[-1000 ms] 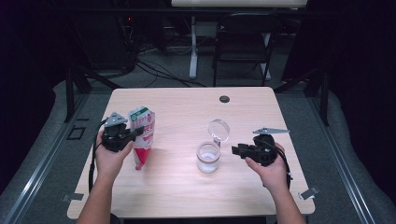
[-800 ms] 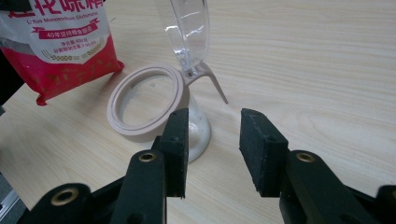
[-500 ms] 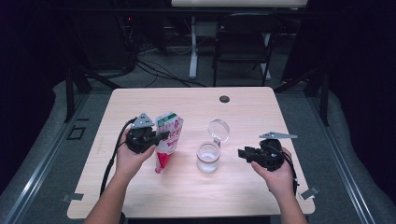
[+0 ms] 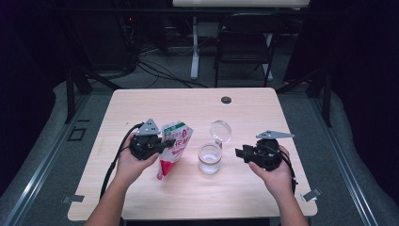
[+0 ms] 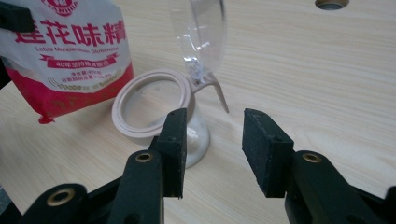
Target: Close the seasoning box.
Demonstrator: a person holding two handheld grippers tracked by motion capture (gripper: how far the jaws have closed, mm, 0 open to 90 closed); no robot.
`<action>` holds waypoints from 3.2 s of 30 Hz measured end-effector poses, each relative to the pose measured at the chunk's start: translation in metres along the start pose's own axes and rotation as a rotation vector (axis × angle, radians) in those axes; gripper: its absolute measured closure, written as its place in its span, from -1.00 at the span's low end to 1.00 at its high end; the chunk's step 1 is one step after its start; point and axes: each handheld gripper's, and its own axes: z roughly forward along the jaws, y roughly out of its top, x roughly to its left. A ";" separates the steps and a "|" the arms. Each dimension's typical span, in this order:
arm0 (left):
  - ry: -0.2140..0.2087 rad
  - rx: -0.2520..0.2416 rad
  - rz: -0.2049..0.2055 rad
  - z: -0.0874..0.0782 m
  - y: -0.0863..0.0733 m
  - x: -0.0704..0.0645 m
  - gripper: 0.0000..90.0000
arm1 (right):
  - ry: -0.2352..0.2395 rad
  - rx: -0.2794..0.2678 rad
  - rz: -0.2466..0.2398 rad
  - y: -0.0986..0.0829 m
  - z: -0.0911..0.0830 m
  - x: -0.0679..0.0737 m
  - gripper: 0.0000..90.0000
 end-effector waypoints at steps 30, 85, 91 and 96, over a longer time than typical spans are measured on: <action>-0.038 0.013 -0.060 0.011 -0.043 -0.033 1.00 | 0.290 0.066 -0.367 0.027 0.085 0.086 0.17; 0.104 -0.008 -0.293 0.056 -0.107 -0.015 -0.37 | 0.325 0.058 -0.410 0.031 0.095 0.093 0.97; 0.097 -0.021 -0.296 0.059 -0.111 -0.013 -0.42 | 0.325 0.056 -0.408 0.031 0.095 0.093 0.97; 0.118 -0.013 -0.271 0.062 -0.112 -0.015 -0.45 | 0.325 0.054 -0.406 0.031 0.095 0.093 0.96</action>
